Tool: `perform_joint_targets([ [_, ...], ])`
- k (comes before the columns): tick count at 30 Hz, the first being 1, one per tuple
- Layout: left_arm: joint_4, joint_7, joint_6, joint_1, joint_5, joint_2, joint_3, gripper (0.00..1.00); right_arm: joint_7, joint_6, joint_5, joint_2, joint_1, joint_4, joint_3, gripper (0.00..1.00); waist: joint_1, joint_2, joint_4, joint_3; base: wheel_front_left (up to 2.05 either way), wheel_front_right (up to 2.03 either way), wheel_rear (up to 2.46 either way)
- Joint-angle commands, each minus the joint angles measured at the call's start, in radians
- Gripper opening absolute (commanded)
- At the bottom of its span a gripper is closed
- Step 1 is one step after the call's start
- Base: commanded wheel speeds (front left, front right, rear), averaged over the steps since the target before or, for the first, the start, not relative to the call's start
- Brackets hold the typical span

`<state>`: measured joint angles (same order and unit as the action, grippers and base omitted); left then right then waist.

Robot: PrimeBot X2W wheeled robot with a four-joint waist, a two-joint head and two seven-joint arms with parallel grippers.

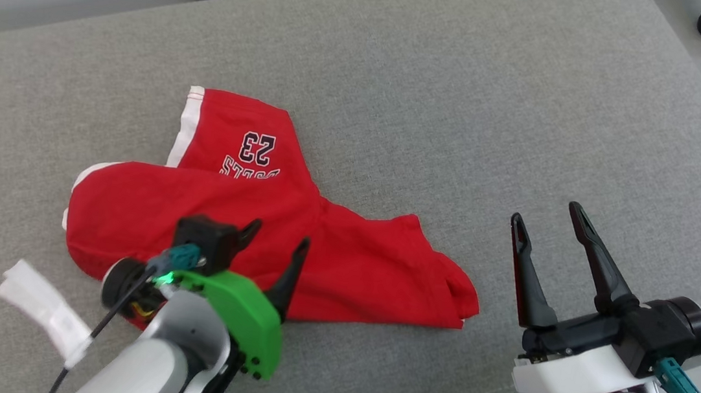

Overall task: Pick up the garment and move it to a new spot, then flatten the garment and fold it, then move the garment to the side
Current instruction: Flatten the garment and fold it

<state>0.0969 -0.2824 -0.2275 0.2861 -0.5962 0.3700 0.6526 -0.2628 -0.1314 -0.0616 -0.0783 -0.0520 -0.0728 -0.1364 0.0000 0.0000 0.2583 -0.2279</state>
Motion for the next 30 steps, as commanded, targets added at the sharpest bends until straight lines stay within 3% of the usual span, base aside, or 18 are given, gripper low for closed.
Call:
perform_joint_targets([
  [1, -0.046, -0.009, 0.019, 0.047, 0.009, -0.023, 0.014, 1.0, -0.003, 0.001, -0.009, 0.003, -0.017, -0.002, -0.003, 1.0, 0.0, 0.0, 0.035, -0.064, 0.0, 0.0, 0.0],
  [4, -0.172, -0.028, 0.057, 0.135, 0.033, -0.062, 0.057, 1.0, -0.003, 0.001, -0.017, 0.009, -0.031, 0.005, -0.005, 1.0, 0.0, 0.0, 0.058, -0.093, 0.0, 0.0, 0.0],
  [10, -0.31, -0.007, 0.088, 0.204, 0.053, -0.094, 0.081, 1.0, -0.003, 0.001, -0.024, 0.019, -0.039, 0.012, 0.006, 1.0, 0.0, 0.0, 0.085, -0.113, 0.0, 0.0, 0.0],
  [11, -0.32, -0.006, 0.092, 0.207, 0.052, -0.095, 0.082, 0.95, -0.003, 0.001, -0.024, 0.019, -0.039, 0.012, 0.007, 1.0, 0.0, 0.0, 0.086, -0.114, 0.0, 0.0, 0.0],
  [12, -0.328, -0.005, 0.096, 0.212, 0.057, -0.092, 0.086, 0.47, -0.003, 0.001, -0.024, 0.02, -0.038, 0.012, 0.008, 1.0, 0.0, 0.0, 0.087, -0.114, 0.0, 0.0, 0.0],
  [13, -0.333, 0.001, 0.1, 0.215, 0.059, -0.091, 0.088, 0.36, -0.003, 0.001, -0.025, 0.02, -0.038, 0.013, 0.009, 1.0, 0.0, 0.0, 0.087, -0.114, 0.0, 0.0, 0.0],
  [14, -0.337, 0.007, 0.102, 0.218, 0.059, -0.092, 0.087, 0.0, -0.003, 0.002, -0.025, 0.021, -0.038, 0.014, 0.011, 1.0, 0.0, 0.0, 0.087, -0.114, 0.0, 0.0, 0.0],
  [30, -0.27, 0.002, 0.112, 0.272, 0.04, -0.077, 0.068, 0.0, -0.003, 0.002, -0.028, 0.026, -0.056, 0.014, 0.007, 1.0, 0.0, 0.0, 0.085, -0.122, 0.0, 0.0, 0.0],
])
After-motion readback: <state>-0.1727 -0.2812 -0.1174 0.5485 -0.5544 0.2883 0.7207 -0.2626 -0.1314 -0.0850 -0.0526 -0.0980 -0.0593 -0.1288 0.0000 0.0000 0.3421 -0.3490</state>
